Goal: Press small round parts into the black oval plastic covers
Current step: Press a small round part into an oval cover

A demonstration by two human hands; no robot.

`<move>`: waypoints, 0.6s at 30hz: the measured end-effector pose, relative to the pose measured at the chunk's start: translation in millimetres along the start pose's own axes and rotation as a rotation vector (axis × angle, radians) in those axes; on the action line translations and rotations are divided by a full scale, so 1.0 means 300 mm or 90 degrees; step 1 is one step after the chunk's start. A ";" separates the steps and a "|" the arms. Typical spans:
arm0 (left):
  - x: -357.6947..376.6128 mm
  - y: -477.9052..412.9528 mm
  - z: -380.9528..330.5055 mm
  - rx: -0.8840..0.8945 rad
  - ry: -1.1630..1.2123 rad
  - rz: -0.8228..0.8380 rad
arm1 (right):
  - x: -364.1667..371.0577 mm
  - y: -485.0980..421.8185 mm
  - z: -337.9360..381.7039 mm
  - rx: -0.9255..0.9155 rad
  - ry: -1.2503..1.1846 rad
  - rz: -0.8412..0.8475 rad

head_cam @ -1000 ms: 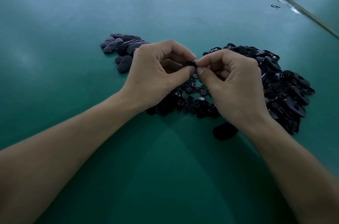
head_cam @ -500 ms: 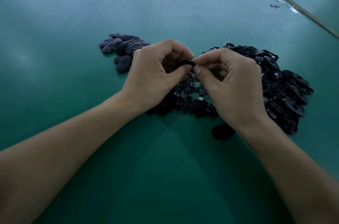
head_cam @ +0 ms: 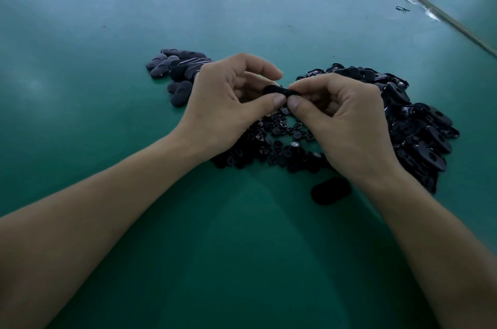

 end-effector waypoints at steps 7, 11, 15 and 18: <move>0.002 -0.003 0.002 -0.002 -0.006 -0.001 | -0.003 0.005 0.012 -0.017 0.044 0.003; 0.003 -0.003 0.007 -0.004 0.013 0.002 | -0.004 0.006 0.027 -0.023 0.080 0.012; -0.002 -0.005 0.011 -0.007 0.016 0.000 | 0.000 0.004 0.036 -0.009 0.093 0.015; -0.002 -0.005 0.013 -0.005 0.015 0.005 | 0.002 0.005 0.038 0.002 0.097 0.017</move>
Point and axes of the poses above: each hand's wrist, its own y-axis away from the middle knuckle, its own x-axis out of the palm, z = x × y, the point moved 1 cm from there along -y, towards the middle knuckle, and after that the axes turned 6 degrees about y, right-handed, at the moved point
